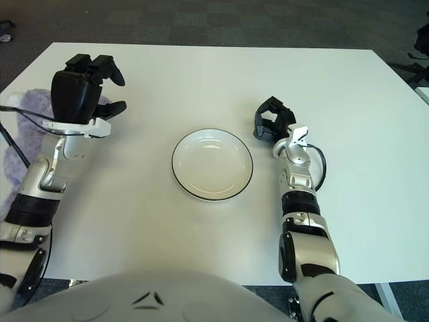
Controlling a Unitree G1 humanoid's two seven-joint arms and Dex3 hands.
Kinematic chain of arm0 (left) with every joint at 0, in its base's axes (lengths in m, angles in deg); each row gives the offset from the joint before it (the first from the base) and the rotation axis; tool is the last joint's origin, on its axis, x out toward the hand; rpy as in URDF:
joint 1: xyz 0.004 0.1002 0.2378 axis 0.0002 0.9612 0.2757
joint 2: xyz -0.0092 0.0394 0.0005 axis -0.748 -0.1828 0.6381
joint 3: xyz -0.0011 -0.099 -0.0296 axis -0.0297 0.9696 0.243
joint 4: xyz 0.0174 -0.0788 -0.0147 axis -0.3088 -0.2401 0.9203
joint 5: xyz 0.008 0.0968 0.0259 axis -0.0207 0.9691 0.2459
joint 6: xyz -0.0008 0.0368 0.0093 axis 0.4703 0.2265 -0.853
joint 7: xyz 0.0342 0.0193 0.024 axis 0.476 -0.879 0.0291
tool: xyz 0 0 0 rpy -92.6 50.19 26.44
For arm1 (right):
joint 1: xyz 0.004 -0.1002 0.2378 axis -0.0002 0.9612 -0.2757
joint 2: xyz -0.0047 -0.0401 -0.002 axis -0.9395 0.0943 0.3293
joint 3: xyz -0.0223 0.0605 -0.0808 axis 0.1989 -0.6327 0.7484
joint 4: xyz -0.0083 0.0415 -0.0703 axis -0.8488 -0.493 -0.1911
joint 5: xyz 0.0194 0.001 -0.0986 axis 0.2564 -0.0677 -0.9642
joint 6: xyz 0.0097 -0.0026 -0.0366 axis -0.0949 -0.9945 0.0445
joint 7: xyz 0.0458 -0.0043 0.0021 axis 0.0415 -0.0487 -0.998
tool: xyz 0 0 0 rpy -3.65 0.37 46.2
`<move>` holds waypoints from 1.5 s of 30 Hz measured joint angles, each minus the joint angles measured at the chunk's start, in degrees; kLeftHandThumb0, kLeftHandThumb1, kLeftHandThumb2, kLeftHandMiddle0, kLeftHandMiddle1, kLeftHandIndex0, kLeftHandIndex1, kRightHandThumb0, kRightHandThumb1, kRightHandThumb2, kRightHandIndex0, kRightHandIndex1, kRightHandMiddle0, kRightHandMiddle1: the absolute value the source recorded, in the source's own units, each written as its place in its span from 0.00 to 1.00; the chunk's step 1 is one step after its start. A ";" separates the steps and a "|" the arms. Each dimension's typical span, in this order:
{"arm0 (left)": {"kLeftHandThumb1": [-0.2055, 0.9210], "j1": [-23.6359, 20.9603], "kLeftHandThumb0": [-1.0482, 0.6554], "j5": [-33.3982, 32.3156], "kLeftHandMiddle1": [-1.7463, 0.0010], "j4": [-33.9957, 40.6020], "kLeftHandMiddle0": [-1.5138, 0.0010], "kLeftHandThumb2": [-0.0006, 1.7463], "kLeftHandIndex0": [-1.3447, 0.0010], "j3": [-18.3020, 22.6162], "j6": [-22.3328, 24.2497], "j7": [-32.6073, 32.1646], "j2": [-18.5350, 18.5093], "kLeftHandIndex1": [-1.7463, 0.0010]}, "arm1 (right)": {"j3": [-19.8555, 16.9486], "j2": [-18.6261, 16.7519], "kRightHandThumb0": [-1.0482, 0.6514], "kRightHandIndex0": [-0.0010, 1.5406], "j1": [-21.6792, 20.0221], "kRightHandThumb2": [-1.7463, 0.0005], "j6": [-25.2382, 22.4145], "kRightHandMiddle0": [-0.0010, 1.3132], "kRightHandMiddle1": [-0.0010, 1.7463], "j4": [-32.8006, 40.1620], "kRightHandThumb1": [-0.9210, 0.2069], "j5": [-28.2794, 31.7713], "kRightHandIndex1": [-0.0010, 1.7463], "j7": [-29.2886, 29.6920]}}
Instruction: Put the doll into the plate.
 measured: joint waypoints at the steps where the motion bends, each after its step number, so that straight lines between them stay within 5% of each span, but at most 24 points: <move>1: 0.49 1.00 0.61 0.86 0.02 1.77 0.67 0.72 0.63 0.39 1.32 0.35 0.11 0.03 | 0.04 0.03 0.34 0.81 0.00 0.29 -0.01 0.43 1.00 0.01 0.48 0.00 1.00 -0.10; 17: 0.89 11.39 0.61 11.22 0.03 20.70 0.85 0.40 0.84 7.67 15.64 8.69 1.00 0.04 | 0.33 0.97 0.35 0.80 -0.06 0.29 -0.13 0.43 1.00 -0.37 0.47 -0.12 1.00 -0.63; 21: 0.81 12.72 0.76 14.41 0.01 21.78 0.80 0.46 0.93 9.04 18.92 12.32 0.80 0.18 | 0.43 1.17 0.35 0.80 -0.14 0.29 0.19 0.43 1.00 -0.69 0.48 -0.21 1.00 -0.81; 23: 0.84 12.88 0.42 17.98 0.01 22.04 0.84 0.42 0.97 9.18 21.21 15.30 0.63 0.26 | 0.51 1.30 0.34 0.80 -0.24 0.29 0.25 0.43 1.00 -0.85 0.48 -0.22 1.00 -1.05; 26: 0.88 12.86 0.24 22.87 0.03 22.08 0.87 0.37 0.99 9.22 24.24 19.08 0.59 0.31 | 0.74 1.41 0.34 0.81 -0.43 0.29 0.25 0.43 1.00 -1.06 0.48 -0.24 1.00 -1.29; 40: 1.00 11.64 0.07 37.08 0.10 20.75 0.96 0.27 1.00 8.56 29.37 29.39 0.55 0.50 | 1.13 1.63 0.34 0.81 -0.66 0.29 0.39 0.43 1.00 -1.44 0.48 -0.22 1.00 -1.41; 45: 1.00 11.21 0.03 40.01 0.34 20.68 0.97 0.33 1.00 8.25 29.38 36.09 0.39 0.71 | 1.22 1.68 0.34 0.81 -0.66 0.29 0.36 0.43 1.00 -1.42 0.48 -0.22 1.00 -1.42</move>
